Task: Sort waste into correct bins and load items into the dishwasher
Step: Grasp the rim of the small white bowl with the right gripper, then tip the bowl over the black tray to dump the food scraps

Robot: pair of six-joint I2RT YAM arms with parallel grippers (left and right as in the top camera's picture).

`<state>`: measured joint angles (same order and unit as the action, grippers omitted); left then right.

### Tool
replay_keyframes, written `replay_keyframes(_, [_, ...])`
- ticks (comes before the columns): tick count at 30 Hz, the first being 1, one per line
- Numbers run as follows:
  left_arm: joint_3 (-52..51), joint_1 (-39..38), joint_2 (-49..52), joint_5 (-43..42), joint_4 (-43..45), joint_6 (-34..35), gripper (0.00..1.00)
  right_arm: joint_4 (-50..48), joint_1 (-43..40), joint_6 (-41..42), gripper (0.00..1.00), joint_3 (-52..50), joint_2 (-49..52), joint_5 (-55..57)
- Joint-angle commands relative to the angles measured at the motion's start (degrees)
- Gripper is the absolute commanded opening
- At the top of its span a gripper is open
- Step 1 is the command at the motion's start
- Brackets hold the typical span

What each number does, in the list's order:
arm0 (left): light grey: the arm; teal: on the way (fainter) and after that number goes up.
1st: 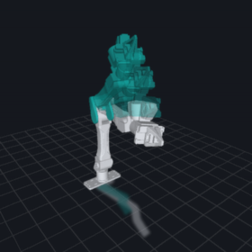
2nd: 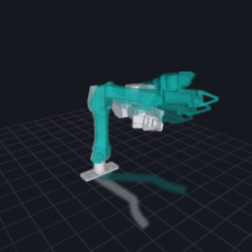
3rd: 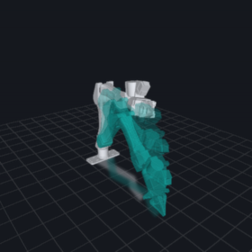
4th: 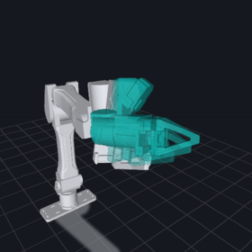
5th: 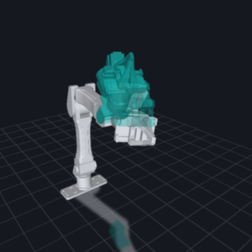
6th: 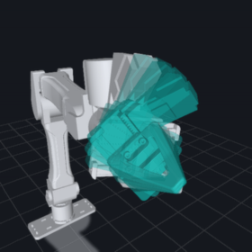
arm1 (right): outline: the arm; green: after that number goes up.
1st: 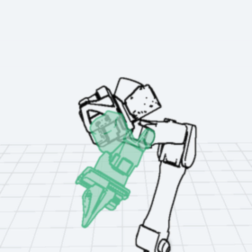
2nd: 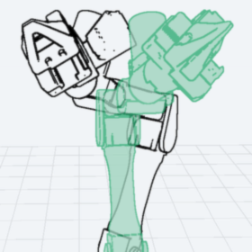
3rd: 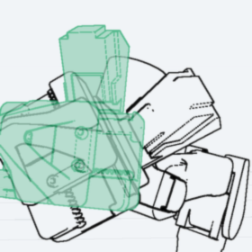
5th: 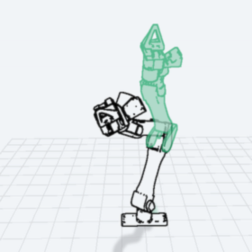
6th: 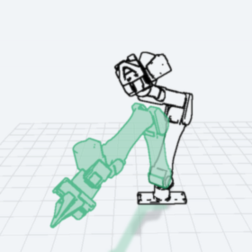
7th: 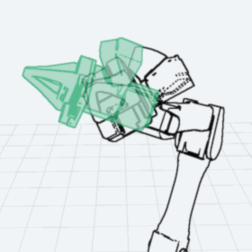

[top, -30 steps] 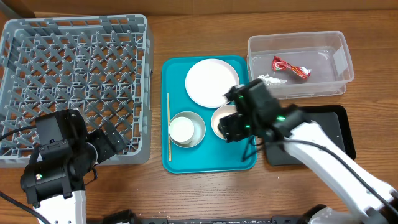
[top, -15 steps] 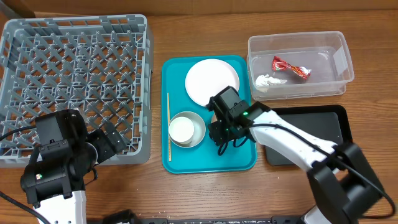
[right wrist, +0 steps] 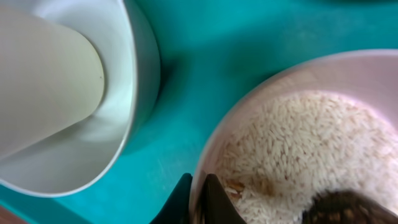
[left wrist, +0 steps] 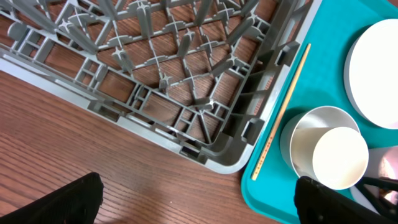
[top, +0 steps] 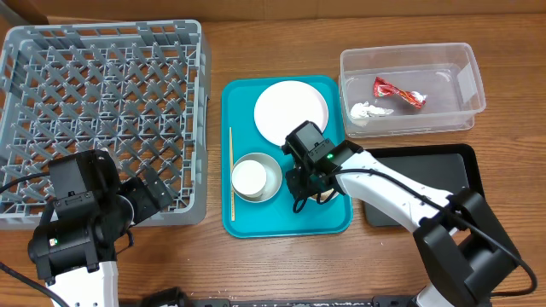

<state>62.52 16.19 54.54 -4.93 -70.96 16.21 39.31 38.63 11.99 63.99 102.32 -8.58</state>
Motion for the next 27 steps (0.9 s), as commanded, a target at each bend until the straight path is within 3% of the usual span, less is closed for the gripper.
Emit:
replay_keyframes(1, [0.9, 0.3, -0.2, -0.5, -0.3, 0.5, 1.0, 2.3, 0.2, 2.1, 0.04, 1.3, 1.2, -1.0])
replay_keyframes(10, [0.9, 0.3, -0.2, -0.4, -0.4, 0.5, 1.0, 10.9, -0.3, 3.8, 0.04, 10.3, -4.5, 1.4])
replay_keyframes(15, [0.9, 0.3, -0.2, -0.4, -0.3, 0.5, 1.0, 10.9, -6.3, 9.6, 0.04, 10.8, -10.4, 0.5])
replay_keyframes(27, [0.9, 0.3, -0.2, -0.4, -0.3, 0.5, 1.0, 11.6, -32.2, 2.2, 0.04, 4.7, -11.4, -36.7])
